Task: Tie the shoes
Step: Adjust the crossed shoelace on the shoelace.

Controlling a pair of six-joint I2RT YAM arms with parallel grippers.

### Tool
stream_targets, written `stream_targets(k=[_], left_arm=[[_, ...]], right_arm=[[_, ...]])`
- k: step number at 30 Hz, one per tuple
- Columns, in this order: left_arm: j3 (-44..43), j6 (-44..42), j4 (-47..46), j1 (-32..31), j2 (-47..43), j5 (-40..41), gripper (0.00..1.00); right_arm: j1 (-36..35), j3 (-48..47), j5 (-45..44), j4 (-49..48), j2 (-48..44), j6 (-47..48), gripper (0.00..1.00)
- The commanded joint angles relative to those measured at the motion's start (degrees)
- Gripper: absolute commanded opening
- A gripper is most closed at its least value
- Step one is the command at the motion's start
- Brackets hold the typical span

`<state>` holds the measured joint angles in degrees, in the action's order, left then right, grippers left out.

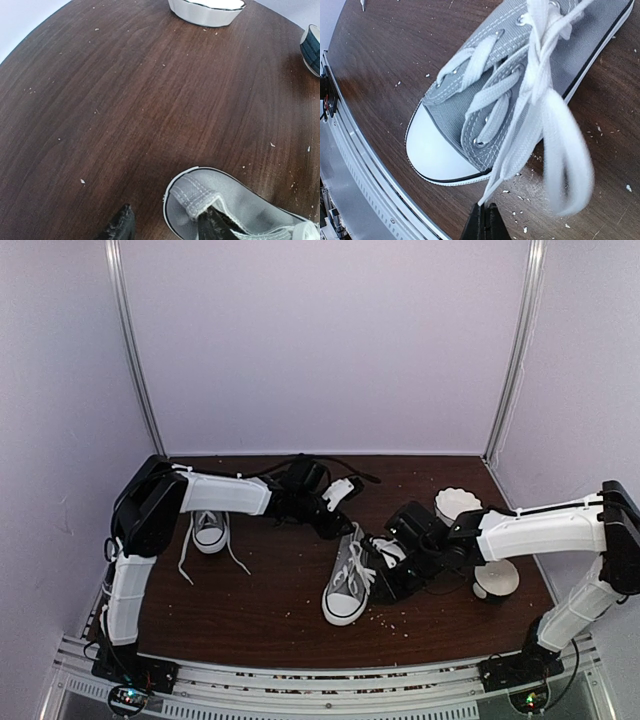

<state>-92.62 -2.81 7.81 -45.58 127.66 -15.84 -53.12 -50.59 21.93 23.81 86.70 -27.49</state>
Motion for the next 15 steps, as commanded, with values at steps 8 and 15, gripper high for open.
stream_targets(k=[8,15], left_arm=[[-1.16,0.39,1.41,0.41,2.07,3.33,0.43],[-1.29,0.37,1.37,0.41,2.13,3.37,0.42]], right_arm=[[-0.71,2.05,2.19,-2.77,-0.38,-1.38,0.0],[-2.23,0.46,3.06,-5.34,1.58,-2.14,0.0]])
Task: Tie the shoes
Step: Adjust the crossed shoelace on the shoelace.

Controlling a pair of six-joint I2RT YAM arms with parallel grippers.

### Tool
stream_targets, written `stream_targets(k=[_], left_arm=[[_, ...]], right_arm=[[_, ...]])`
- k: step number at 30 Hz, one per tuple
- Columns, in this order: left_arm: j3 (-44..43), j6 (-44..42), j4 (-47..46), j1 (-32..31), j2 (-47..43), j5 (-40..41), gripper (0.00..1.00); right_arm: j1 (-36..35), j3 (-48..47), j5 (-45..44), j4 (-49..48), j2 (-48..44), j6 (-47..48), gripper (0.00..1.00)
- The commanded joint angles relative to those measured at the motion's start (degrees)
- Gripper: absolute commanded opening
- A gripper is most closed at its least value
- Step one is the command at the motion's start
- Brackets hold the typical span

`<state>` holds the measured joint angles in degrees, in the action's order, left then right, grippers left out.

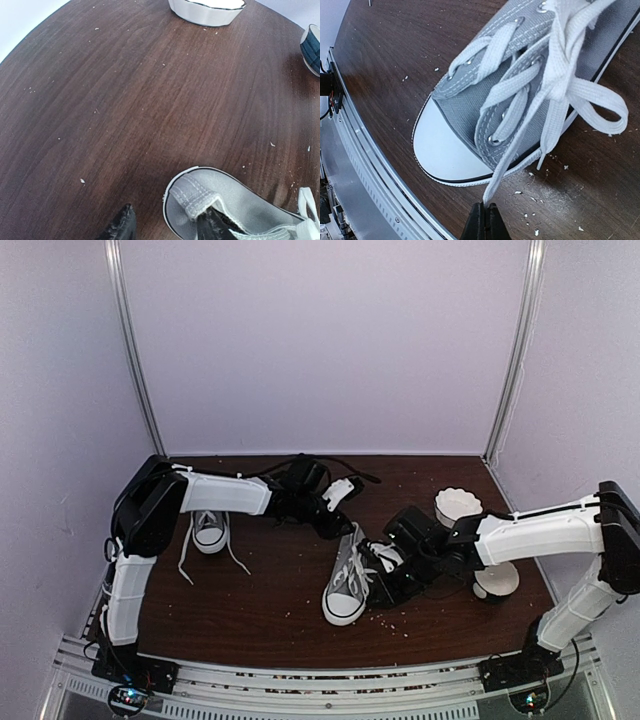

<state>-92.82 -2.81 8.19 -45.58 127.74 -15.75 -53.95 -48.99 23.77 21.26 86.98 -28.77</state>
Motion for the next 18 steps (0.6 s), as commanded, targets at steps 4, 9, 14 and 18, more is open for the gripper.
stream_targets(k=[4,9,14,18], left_arm=[[-1.31,0.35,1.28,0.41,2.18,3.42,0.42],[-1.23,0.28,1.39,0.41,2.03,3.28,0.42],[1.07,-0.37,-0.46,0.48,-1.34,3.31,0.42],[3.28,-1.76,-2.16,0.49,-6.25,0.93,0.47]], right_arm=[[-3.29,-1.59,2.41,-4.12,3.09,-1.33,0.0],[-3.47,-2.74,1.37,-3.41,3.5,-0.64,0.0],[-3.25,-3.7,0.83,-2.0,1.08,0.58,0.22],[-0.97,-4.12,0.56,0.53,-3.86,4.14,0.37]])
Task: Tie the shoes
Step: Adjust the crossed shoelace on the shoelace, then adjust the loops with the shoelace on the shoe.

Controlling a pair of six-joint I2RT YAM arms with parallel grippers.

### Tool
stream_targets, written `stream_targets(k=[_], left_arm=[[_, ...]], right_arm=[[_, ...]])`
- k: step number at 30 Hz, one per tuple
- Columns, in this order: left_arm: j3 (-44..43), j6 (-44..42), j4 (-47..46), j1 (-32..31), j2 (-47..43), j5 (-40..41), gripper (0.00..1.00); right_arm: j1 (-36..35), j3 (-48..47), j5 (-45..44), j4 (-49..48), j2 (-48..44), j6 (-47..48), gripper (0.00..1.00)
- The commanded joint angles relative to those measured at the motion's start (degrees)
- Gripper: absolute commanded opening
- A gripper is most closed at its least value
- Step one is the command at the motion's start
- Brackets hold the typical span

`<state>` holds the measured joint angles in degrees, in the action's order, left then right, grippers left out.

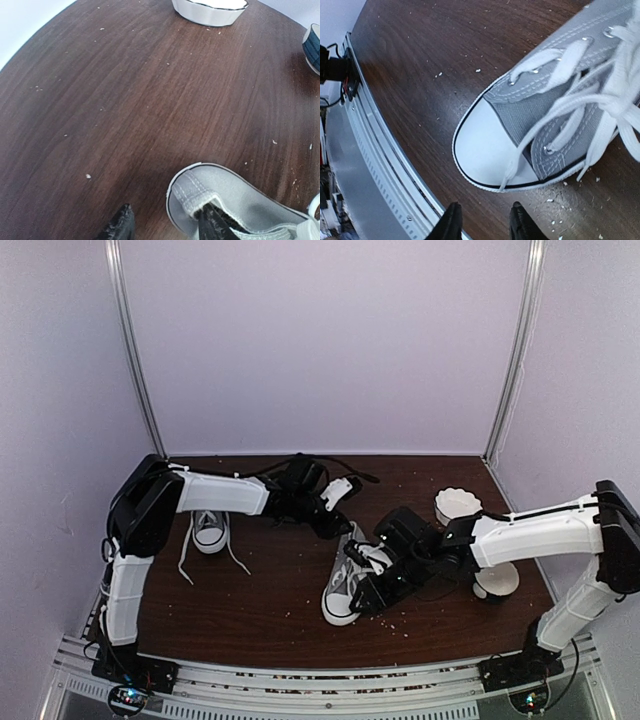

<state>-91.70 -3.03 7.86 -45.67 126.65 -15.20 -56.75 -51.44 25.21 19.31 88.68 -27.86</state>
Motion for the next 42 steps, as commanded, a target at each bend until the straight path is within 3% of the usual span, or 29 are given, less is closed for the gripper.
stream_targets(k=[1,4,8,13,16,21,28,32,38,42], left_arm=[[2.51,-1.95,-2.0,0.58,-6.43,-0.58,0.48],[3.03,-2.57,-1.07,0.56,-9.94,-2.93,0.5],[4.6,-1.4,1.33,0.39,-13.87,-4.81,0.52],[3.1,-0.71,7.11,-1.9,-13.71,-7.65,0.61],[1.22,0.52,10.3,-3.68,-11.19,-6.65,0.72],[0.85,4.69,9.46,-5.5,-9.42,-2.4,0.73],[-0.68,8.24,9.06,-7.24,-7.5,0.25,0.71],[-1.45,8.65,9.11,-7.44,-6.55,-0.81,0.68],[-1.49,7.8,9.83,-7.42,-5.74,-2.65,0.51],[-0.96,7.01,10.74,-7.42,-5.79,-3.1,0.44]], right_arm=[[3.42,-1.36,-1.25,3.06,-7.2,3.61,0.41],[10.2,1.14,-1.09,3.1,-11.37,1.6,0.48],[16.9,5.84,-4.32,-1.53,-13.1,-5.74,0.5],[18.41,7.45,-0.39,-12.4,-7.97,-10.03,0.52],[19.38,10.05,3.22,-19.25,-4.74,-14.85,0.53],[19.84,17.02,3.59,-34.58,-2.24,-24.9,0.54],[18.47,22.04,5.18,-54.37,4.05,-36.79,0.56],[17.19,22.51,5.8,-58.29,6.63,-39.2,0.55],[16.77,23.02,7.58,-60.58,7.61,-40.37,0.52],[16.76,23.48,7.82,-60.08,7.37,-40.11,0.41]])
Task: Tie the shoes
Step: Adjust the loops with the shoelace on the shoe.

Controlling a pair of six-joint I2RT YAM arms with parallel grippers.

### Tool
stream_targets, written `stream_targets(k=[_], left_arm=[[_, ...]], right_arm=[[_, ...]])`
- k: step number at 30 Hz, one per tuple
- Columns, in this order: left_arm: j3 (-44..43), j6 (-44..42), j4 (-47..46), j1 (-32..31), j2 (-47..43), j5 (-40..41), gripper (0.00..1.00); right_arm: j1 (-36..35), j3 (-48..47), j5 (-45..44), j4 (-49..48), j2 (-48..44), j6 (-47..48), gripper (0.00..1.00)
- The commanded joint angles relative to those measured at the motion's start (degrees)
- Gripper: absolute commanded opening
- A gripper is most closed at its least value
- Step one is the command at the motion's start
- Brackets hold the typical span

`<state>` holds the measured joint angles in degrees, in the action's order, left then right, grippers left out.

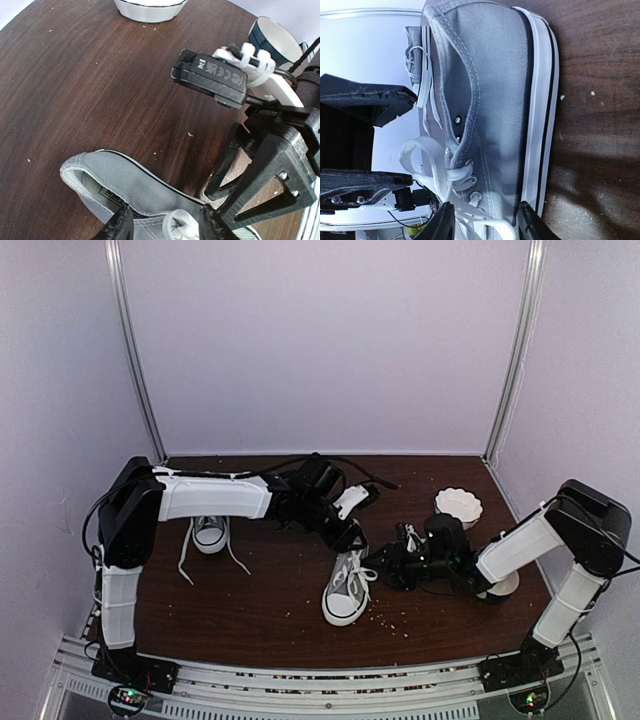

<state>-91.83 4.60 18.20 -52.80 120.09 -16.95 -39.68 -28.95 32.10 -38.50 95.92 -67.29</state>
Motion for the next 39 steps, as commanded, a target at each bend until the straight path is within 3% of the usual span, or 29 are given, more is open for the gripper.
stream_targets(k=[1,5,8,11,17,23,30,33,39], left_arm=[[-0.74,-0.8,0.55,-0.29,0.78,-1.63,0.43],[-0.8,-1.21,1.53,-0.29,0.93,-1.72,0.35],[-0.8,-1.76,2.71,-0.29,0.92,-0.61,0.46],[-1.05,-1.98,3.09,-0.29,1.25,0.64,0.45],[-1.46,-2.31,3.78,-0.29,1.86,-1.02,0.3],[-0.88,-2.56,3.42,-0.21,0.98,-1.13,0.0],[3.24,-2.5,1.51,0.73,-2.44,1.71,0.0],[5.42,-2.19,0.02,1.25,-4.34,3.13,0.0],[7.16,-2.03,-0.88,1.73,-5.31,3.59,0.0]], right_arm=[[-0.31,1.14,0.95,-2.27,0.14,-0.66,0.37],[-0.28,1.76,1.06,-2.43,-0.16,-0.78,0.31],[-0.22,1.84,1.64,-1.36,-0.58,-0.36,0.4],[-0.22,1.8,1.65,0.89,-1.6,1.01,0.41],[-0.24,1.51,3.52,1.11,-1.5,0.89,0.45],[-0.22,2.37,5.9,-1.11,-0.47,0.58,0.48],[0.08,2.02,8.68,-3.73,0.38,0.96,0.48],[0.22,2.11,8.67,-2.23,0.16,2.14,0.4],[0.47,2.34,8.71,-1.83,-0.12,2.33,0.34]])
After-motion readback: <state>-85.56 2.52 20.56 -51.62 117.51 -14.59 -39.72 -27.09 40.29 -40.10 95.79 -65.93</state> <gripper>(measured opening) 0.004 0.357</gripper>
